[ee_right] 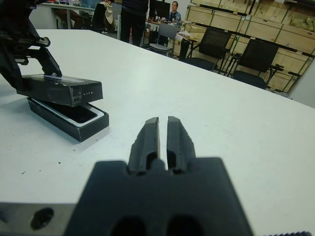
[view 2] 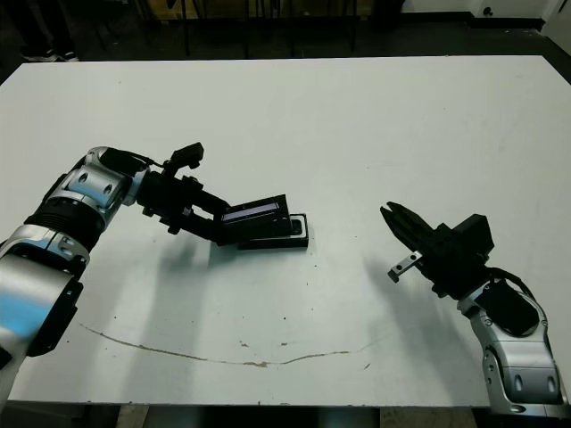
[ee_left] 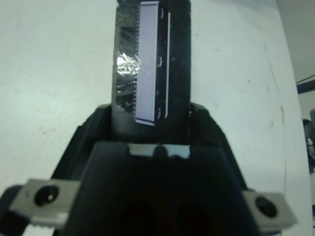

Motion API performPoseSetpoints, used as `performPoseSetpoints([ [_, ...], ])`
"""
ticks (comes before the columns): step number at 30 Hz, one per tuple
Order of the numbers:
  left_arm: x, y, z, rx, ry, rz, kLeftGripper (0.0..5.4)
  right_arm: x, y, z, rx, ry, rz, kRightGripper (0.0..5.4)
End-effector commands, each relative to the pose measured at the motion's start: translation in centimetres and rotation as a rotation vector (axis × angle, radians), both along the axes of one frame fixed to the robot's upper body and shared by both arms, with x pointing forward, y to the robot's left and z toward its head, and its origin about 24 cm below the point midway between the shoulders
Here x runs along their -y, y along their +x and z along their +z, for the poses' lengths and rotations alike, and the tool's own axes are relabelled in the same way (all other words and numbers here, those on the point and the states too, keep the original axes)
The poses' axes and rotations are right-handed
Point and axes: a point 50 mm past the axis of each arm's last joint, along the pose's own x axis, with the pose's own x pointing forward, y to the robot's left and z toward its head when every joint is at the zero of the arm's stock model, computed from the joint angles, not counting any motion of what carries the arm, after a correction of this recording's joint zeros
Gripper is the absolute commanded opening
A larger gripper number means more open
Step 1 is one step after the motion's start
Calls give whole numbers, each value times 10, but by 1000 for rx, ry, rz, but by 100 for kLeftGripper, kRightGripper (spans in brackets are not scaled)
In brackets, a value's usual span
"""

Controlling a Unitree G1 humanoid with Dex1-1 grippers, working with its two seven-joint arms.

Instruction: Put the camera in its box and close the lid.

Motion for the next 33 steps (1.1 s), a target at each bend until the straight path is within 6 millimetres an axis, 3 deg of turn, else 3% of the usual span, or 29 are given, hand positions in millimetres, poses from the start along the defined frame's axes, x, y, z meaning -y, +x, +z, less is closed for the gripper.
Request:
performPoseSetpoints([
  [1,-3,3,2,3,-25,51,264,2,-1,-5,-19,-24,0,0],
  [8,-9,5,5,11,-52,92,264,2,-1,-5,-27,-21,3,0],
  [33,4,-1,-11,-58,-6,7,264,2,-3,-7,-14,-42,10,0],
])
